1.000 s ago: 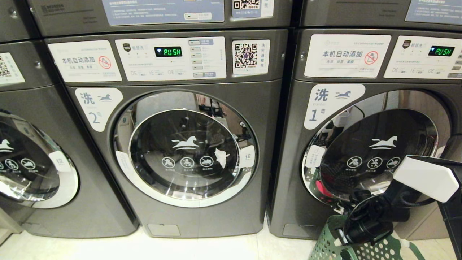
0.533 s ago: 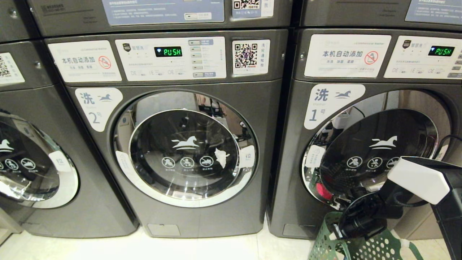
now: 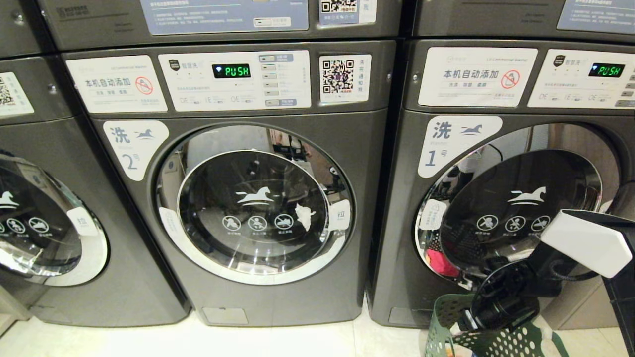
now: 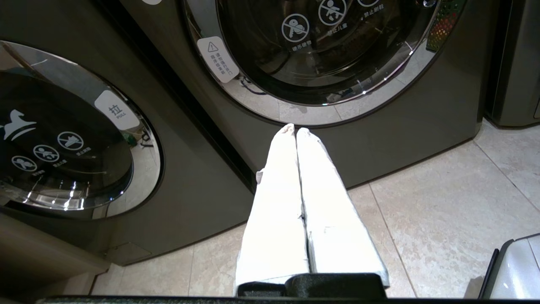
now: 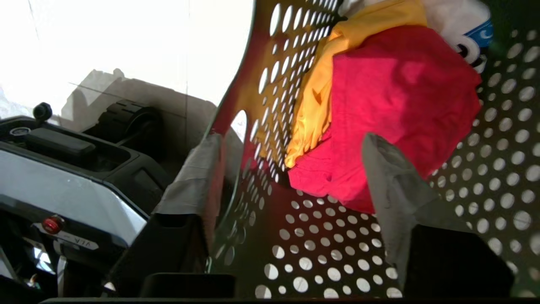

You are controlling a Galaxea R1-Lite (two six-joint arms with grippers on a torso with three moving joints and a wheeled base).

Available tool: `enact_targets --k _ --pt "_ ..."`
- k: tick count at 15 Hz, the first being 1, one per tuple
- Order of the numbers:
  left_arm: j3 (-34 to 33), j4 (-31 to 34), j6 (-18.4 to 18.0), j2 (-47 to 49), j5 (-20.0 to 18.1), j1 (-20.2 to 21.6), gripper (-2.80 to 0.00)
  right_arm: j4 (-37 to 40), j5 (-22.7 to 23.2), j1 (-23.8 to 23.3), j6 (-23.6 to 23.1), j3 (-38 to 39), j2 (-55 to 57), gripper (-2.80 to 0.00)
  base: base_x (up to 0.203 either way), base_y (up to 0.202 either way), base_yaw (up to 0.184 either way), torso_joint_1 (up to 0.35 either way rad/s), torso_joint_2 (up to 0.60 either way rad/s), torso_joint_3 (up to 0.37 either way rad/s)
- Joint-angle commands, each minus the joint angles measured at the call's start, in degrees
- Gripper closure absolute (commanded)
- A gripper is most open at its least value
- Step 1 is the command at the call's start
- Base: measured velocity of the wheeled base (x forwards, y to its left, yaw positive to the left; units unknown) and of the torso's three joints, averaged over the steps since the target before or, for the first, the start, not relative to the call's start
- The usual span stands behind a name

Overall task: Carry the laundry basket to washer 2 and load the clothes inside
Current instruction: Pick up the clothes basket and put it beside the washing machine, then open the lid of the washing machine

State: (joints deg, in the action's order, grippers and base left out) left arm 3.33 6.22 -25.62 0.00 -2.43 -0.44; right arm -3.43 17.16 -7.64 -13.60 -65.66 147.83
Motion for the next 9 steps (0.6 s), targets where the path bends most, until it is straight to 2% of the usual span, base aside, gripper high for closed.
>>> enact_targets --k 1,6,7,9 --pt "0.0 0.0 -0.1 0.1 0.0 0.0 0.0 0.0 0.1 -0.7 -0.3 2.7 -6.7 -2.8 0.0 0.0 0.0 0.0 0.0 0.0" --pt "0.0 0.1 -0.1 0.0 0.0 0.0 0.0 0.0 0.2 -3.0 -0.5 12.4 -25.6 -2.8 0.0 0.0 0.0 0.0 0.0 0.0" --pt "0.0 0.0 0.0 0.0 0.0 0.0 0.0 -0.1 0.2 -3.4 -0.5 15.3 -30.7 0.0 0.0 0.0 0.0 0.0 0.0 0.0" --pt "-0.1 -0.2 0.4 0.0 0.1 0.0 0.0 -0.1 0.1 -3.7 -0.3 20.7 -41.2 0.0 0.0 0.0 0.0 0.0 0.0 0.0"
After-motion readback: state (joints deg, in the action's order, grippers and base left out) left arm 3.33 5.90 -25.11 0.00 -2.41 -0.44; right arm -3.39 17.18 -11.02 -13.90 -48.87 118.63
